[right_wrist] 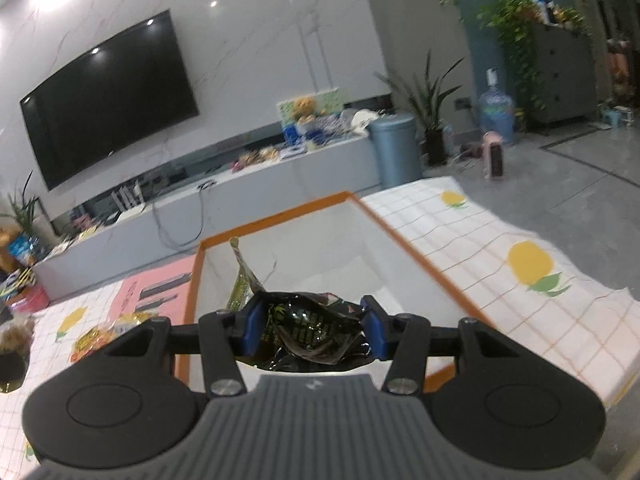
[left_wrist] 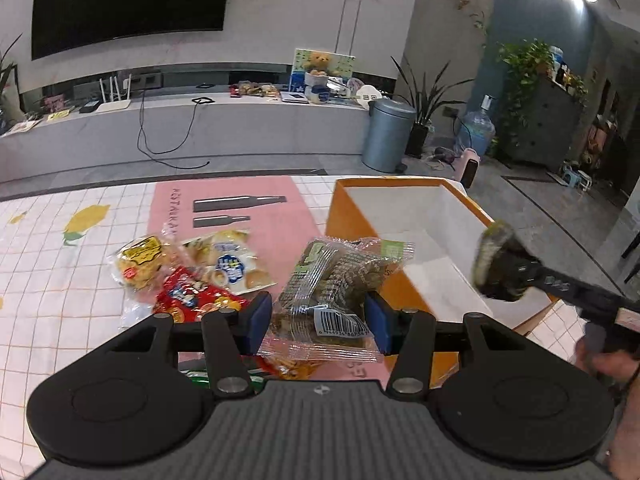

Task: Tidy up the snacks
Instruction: 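Drop the seaweed bag into the orange box with the right tool while the left tool carries the biscuit bag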

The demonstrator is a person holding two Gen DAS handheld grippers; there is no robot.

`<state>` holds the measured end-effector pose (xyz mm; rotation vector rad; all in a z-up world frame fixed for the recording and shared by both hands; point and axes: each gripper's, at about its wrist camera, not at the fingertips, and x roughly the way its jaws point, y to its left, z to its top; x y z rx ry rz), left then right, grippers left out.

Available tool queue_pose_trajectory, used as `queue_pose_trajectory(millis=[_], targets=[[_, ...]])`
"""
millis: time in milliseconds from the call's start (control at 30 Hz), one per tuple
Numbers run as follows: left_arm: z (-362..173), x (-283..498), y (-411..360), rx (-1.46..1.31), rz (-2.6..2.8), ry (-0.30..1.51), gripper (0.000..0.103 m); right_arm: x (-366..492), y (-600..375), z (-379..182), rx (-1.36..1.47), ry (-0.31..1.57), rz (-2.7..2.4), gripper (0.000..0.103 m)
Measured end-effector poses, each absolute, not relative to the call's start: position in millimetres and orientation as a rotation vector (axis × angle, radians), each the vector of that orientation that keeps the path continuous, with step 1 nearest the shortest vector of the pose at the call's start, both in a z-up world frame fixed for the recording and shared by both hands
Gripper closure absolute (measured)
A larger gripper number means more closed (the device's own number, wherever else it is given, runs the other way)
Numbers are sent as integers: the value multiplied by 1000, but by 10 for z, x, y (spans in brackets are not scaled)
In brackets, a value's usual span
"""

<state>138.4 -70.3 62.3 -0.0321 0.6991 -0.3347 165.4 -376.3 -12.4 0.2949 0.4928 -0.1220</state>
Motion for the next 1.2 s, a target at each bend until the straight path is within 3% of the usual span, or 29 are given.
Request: queue_pose_trajectory(millis=[833, 933, 1033, 1200], targets=[[515, 1427, -1648, 21, -450, 699, 45, 1730, -3790, -199, 241, 543, -335, 53], [497, 1439, -1722, 23, -461, 701, 45, 1727, -3806, -169, 253, 534, -365, 50], [476, 1444, -1786, 32, -470, 695, 45, 1642, -3827, -75, 256, 463, -387, 36], [400, 1488, -1869, 32, -473, 707, 45, 1446, -3913, 81, 297, 349, -418, 35]])
